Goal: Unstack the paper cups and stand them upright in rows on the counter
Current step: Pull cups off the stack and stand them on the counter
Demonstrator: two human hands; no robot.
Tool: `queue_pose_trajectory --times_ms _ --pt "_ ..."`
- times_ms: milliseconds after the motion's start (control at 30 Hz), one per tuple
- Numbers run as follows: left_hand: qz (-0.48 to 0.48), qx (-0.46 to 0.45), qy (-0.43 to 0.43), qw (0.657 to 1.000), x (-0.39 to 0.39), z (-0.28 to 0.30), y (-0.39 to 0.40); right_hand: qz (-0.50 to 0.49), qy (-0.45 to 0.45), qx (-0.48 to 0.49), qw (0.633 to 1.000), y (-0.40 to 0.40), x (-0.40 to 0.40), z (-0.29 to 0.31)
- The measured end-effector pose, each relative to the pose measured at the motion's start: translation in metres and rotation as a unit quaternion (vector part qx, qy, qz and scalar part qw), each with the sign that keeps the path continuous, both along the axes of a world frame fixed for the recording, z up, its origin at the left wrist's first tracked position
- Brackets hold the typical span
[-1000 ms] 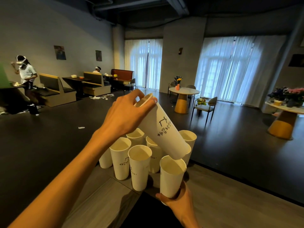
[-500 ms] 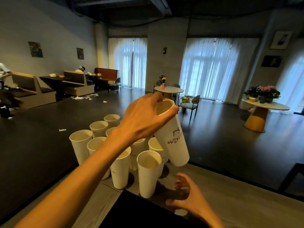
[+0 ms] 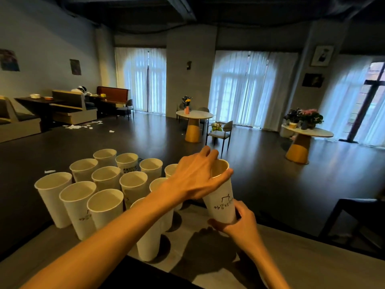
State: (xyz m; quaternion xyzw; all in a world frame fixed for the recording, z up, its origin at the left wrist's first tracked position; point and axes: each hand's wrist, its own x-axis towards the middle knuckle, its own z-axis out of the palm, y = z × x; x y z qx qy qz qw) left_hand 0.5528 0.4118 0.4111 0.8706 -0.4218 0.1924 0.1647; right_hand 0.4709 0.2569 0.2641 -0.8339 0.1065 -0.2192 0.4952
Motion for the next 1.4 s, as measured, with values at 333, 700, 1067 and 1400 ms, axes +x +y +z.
queue_pose_trajectory --times_ms 333,700,1067,1400 --pt "0.073 -0.199 -0.024 0.977 0.050 0.067 0.047 -0.022 0.065 0.094 0.993 -0.011 0.079 -0.057" --pt "-0.061 0.139 0.107 0.983 0.053 -0.004 0.037 0.050 0.060 0.114 0.990 -0.018 0.113 -0.060" --pt "-0.089 0.228 0.051 0.968 0.071 -0.062 0.009 0.034 0.082 0.142 0.986 -0.023 0.125 -0.078" --pt "-0.097 0.209 0.082 0.970 0.080 -0.063 0.014 0.021 0.086 0.116 0.989 -0.020 0.130 -0.083"
